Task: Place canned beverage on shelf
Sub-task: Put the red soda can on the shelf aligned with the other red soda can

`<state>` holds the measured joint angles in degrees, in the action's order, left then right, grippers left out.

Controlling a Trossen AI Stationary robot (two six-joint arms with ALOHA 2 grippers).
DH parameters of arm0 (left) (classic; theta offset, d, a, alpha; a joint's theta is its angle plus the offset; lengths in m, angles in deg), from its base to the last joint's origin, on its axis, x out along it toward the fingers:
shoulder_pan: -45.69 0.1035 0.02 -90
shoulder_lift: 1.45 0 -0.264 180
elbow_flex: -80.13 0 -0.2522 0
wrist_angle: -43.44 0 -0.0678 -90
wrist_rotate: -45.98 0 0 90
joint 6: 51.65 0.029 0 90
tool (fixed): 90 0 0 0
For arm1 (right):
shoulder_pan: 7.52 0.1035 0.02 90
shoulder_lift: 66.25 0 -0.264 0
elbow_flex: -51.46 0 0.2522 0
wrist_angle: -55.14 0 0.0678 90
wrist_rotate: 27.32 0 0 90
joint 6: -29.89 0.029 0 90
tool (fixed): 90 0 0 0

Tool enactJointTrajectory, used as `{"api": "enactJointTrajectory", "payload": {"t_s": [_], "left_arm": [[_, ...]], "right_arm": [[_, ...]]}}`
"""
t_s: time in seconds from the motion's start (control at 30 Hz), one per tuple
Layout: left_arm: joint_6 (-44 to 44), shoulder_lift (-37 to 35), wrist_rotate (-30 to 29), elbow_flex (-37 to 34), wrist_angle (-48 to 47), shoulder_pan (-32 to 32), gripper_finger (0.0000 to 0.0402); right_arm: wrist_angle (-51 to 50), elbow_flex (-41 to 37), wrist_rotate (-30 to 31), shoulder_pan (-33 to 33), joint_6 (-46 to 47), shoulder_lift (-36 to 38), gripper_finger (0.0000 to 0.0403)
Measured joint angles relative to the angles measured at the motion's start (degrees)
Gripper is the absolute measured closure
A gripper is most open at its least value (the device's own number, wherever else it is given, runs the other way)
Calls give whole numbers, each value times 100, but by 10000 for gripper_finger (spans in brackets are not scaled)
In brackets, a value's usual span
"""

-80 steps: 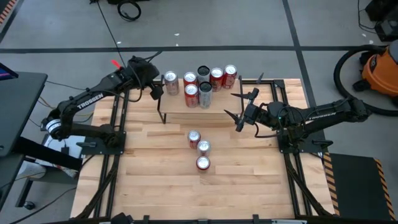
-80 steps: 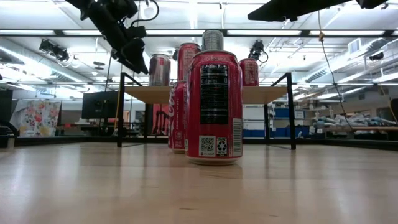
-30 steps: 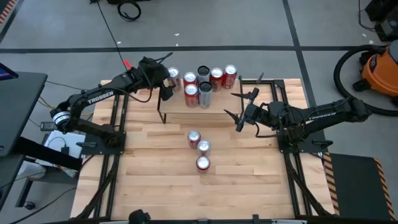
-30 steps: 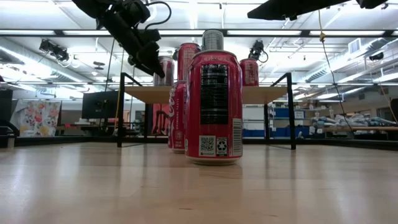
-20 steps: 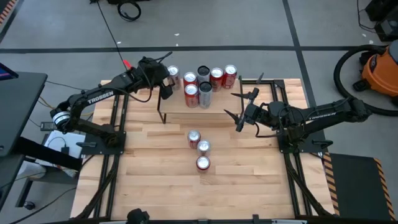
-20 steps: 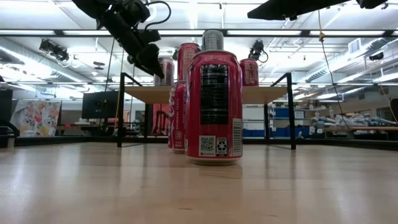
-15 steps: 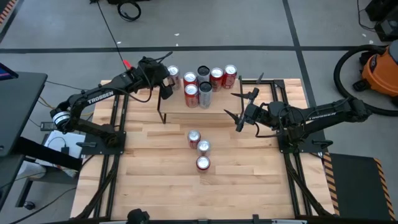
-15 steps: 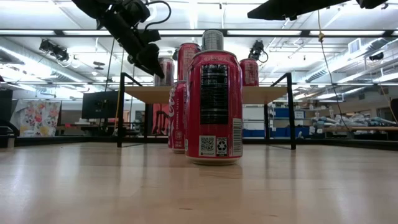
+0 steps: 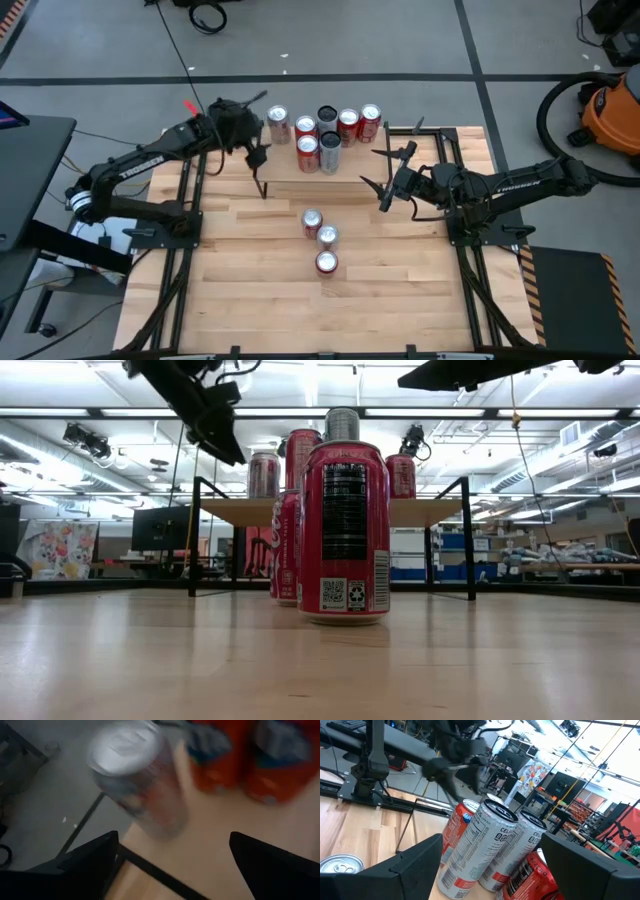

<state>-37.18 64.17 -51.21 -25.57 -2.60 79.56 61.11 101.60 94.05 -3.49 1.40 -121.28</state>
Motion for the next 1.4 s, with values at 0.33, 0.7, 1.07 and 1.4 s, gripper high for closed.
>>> {"api": "enactJointTrajectory", "payload": {"t_s": [0.33,0.7,1.07,1.4], "left_arm": [[-1068,-209,-570,0,-690,-1738,8],[-2765,-157,-768,-1,-692,-3527,8],[-3607,757,-1462,-2,-391,-4670,8],[-3779,1826,-2181,-5,478,-5279,8]], "right_arm": [[-19,0,-5,16,43,2,55],[-664,25,-316,232,747,-222,55],[-1497,790,-176,884,1414,-947,55],[-2253,1369,-365,994,2086,-1799,55]]}}
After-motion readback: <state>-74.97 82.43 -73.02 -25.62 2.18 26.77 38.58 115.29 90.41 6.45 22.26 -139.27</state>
